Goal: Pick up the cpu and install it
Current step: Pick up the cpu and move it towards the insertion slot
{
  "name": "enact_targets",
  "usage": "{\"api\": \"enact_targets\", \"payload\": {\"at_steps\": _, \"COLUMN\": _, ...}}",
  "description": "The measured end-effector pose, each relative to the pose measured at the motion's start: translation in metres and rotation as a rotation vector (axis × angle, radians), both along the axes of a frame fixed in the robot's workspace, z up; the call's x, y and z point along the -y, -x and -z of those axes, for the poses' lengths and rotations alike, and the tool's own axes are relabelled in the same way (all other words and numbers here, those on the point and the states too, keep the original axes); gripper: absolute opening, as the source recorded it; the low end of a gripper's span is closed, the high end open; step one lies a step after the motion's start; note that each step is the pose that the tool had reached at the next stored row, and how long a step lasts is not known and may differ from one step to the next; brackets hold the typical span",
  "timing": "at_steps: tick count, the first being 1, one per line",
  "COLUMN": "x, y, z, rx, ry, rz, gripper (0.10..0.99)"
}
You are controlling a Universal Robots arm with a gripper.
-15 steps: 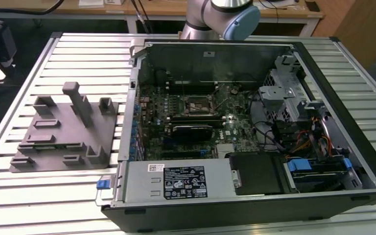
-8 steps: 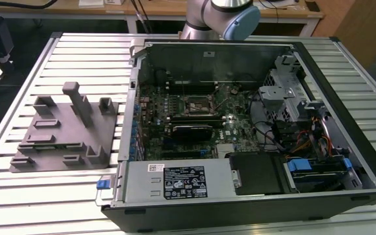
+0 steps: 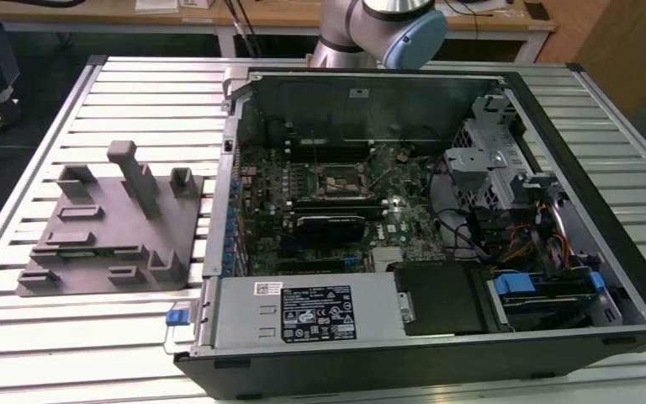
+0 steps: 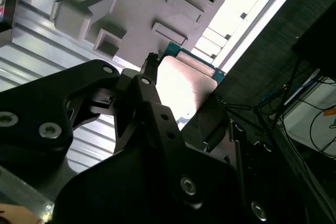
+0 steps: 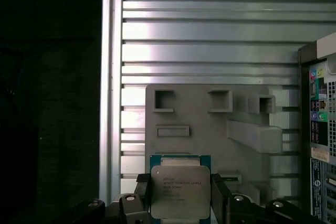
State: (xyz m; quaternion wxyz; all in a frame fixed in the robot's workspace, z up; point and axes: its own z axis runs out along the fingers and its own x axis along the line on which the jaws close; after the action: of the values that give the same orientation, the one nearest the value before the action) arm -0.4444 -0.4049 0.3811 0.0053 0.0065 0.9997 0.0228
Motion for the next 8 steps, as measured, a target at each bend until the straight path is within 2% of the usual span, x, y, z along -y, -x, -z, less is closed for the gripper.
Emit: {"api": "enact_targets", "payload": {"at_steps": 8, "x": -0.0002, "y": -0.0022, "z": -0.0003, "rx": -0.0003, "ry": 0.0, "rz": 0.0, "gripper": 0.541}}
